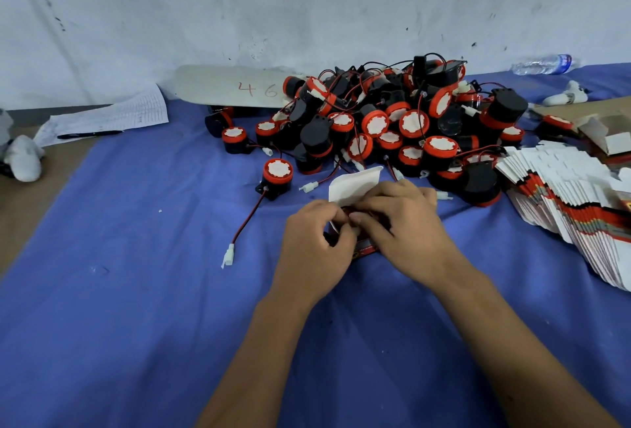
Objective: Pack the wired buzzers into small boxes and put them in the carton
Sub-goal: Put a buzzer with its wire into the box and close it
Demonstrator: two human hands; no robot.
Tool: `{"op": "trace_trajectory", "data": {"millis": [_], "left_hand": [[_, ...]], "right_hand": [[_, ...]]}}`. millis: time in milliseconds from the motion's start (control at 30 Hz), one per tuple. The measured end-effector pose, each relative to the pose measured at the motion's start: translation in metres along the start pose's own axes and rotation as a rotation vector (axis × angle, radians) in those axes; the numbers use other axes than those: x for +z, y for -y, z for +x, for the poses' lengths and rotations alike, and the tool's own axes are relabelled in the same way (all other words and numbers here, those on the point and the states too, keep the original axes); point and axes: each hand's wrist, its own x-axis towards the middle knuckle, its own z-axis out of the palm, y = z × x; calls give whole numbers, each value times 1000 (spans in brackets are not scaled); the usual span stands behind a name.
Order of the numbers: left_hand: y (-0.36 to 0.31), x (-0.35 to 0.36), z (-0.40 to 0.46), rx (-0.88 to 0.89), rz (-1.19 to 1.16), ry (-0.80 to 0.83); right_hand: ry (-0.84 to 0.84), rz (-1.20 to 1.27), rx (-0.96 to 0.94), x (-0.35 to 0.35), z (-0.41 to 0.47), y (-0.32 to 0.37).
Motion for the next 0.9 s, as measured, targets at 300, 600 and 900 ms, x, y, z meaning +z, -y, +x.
{"op": "trace_trajectory", "data": {"millis": [300, 600, 900], "left_hand": [[4, 1, 0, -36, -15, 11], [3, -2, 0, -73, 28, 30], [2, -2, -3, -21, 20, 182]], "right_hand": [[153, 127, -55, -18, 0, -7], [-42, 279, 49, -17, 4, -13], [129, -367, 174, -18, 8, 11]]}}
